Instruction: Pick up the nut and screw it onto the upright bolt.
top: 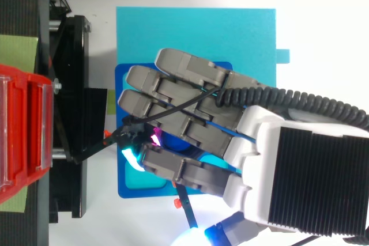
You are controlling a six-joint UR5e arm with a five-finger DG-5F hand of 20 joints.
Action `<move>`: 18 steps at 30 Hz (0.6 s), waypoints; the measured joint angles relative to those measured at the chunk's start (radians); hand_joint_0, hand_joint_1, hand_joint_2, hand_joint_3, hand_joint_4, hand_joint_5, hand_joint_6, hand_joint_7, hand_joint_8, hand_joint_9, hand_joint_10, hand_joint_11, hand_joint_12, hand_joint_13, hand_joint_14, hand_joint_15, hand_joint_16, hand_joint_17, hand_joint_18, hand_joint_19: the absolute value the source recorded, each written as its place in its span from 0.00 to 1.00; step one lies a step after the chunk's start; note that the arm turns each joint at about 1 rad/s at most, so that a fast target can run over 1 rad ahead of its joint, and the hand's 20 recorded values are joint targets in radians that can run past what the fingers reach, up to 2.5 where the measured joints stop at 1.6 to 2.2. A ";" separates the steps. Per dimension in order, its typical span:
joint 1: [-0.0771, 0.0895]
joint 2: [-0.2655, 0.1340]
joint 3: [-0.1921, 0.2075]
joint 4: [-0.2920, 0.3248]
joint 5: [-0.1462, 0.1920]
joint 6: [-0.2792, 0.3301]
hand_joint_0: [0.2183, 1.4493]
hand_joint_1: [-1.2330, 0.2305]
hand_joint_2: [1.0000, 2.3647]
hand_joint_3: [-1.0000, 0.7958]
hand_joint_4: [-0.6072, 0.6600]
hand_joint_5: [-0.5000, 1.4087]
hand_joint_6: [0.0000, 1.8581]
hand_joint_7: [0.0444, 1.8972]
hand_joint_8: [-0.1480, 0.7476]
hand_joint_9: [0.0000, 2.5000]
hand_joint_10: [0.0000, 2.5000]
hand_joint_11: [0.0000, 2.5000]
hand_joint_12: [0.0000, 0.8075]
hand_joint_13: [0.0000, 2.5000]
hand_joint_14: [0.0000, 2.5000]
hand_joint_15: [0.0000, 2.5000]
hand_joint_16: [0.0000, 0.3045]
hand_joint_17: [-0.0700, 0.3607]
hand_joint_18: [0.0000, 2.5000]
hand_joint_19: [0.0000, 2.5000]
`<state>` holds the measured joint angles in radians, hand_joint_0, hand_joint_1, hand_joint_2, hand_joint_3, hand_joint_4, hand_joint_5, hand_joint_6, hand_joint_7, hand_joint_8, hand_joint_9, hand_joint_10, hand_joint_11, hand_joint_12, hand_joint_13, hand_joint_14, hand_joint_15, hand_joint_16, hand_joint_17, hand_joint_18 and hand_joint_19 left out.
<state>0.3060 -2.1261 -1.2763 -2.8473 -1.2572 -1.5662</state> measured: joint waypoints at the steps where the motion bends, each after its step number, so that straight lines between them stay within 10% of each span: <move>1: -0.001 0.000 0.000 0.000 -0.003 0.000 0.22 0.78 0.00 0.28 0.68 0.18 0.27 0.46 0.47 0.11 0.00 0.00 0.49 0.07 0.00 0.00 0.18 0.44 0.00 0.00; 18: -0.034 0.000 0.000 -0.001 -0.038 0.000 0.23 0.77 0.00 0.28 0.71 0.19 0.27 0.49 0.49 0.12 0.00 0.00 0.41 0.07 0.00 0.00 0.13 0.36 0.00 0.00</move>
<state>0.2724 -2.1261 -1.2763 -2.8486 -1.2957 -1.5662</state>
